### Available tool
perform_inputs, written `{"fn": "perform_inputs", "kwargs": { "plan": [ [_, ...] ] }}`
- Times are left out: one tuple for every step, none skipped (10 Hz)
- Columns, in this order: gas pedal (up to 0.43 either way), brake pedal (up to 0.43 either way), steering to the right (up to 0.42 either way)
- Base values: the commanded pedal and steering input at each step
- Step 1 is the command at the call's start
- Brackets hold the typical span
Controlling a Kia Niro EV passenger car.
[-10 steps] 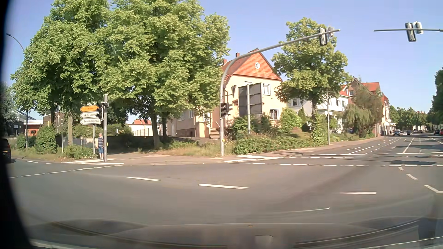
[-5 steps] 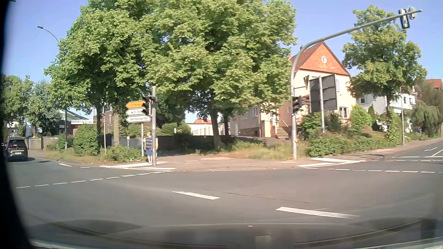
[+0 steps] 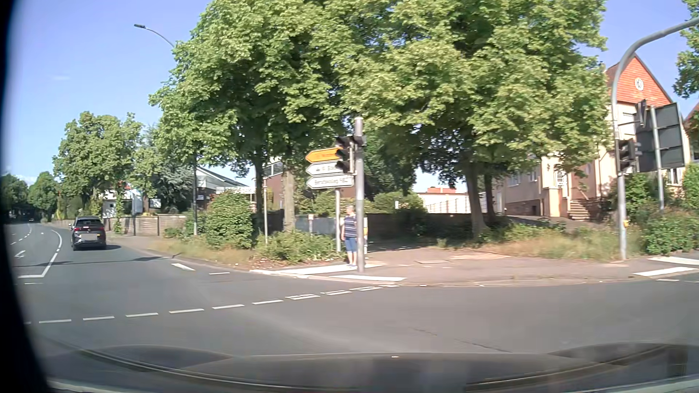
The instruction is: Follow the waypoints while adhering to traffic rules and regulations
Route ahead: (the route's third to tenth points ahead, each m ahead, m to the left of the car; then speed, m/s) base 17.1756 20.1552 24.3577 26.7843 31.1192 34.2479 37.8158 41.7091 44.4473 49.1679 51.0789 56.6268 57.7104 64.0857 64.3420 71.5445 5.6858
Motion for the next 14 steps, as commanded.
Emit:
{"fn": "perform_inputs", "kwargs": {
  "plan": [
    [0.189, 0.006, -0.422],
    [0.189, 0.006, -0.416],
    [0.189, 0.006, -0.414],
    [0.189, 0.006, -0.405],
    [0.189, 0.006, -0.384],
    [0.189, 0.006, -0.362],
    [0.189, 0.006, -0.334],
    [0.197, 0.006, -0.310],
    [0.197, 0.006, -0.297],
    [0.197, 0.006, -0.276],
    [0.209, 0.006, -0.257],
    [0.220, 0.006, -0.226],
    [0.220, 0.006, -0.186],
    [0.220, 0.006, -0.158]
  ]
}}
